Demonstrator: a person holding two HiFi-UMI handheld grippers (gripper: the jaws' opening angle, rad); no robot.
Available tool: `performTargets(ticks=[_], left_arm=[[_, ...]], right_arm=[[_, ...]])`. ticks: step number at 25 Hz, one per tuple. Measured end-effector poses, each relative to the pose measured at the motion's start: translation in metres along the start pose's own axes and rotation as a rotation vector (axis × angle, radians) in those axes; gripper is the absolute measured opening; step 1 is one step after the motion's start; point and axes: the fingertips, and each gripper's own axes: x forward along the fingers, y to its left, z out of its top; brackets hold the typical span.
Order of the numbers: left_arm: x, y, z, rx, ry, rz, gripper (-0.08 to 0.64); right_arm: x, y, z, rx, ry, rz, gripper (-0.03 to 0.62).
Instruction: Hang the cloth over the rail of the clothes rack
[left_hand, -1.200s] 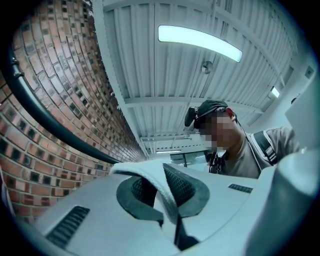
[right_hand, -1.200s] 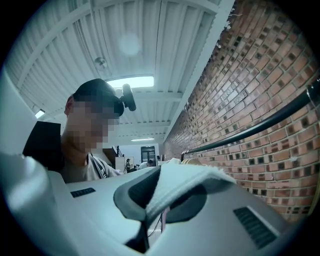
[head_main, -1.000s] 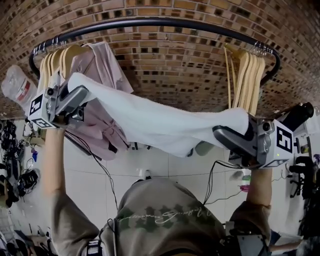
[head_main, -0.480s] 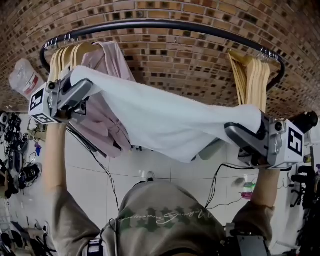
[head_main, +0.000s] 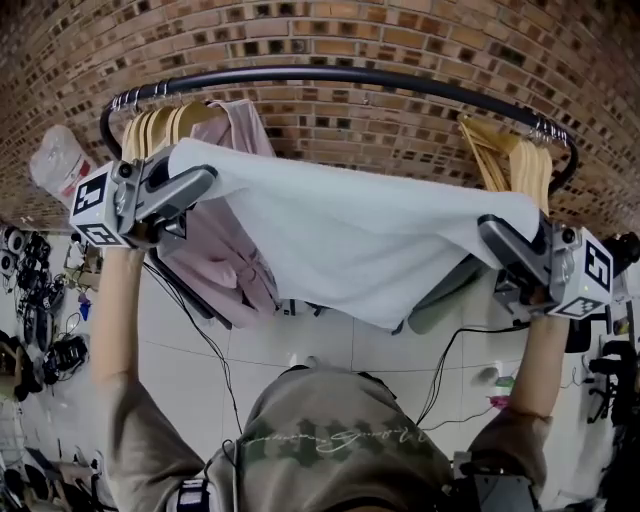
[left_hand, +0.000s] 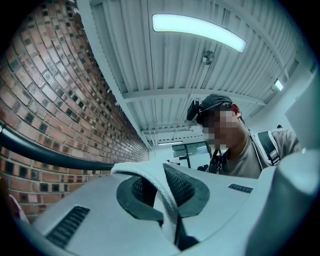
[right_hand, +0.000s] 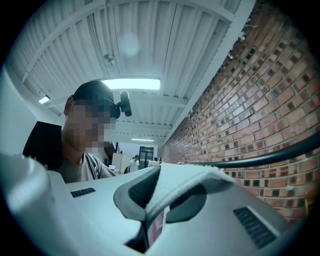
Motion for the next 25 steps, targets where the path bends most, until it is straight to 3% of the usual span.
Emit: performTargets(ticks=[8,20,25], left_arm=[[0.013,0.037,0.014,-0.029,-0.014,0.005,0.017],[0.032,0.067,0.058,0.076,0.036,0.066,0.017],[0.031,0.078,0.074,0.099,0.033,0.079,0.017]], right_arm=[[-0.002,-0.04,0.017,-0.036,-0.03,0.007,0.018],[0.003,-0.101,0.059,-0.08,-0.038,0.03,0.018],[0.016,-0.11,0.087,-0.148,-0.03,0.055,0.018]])
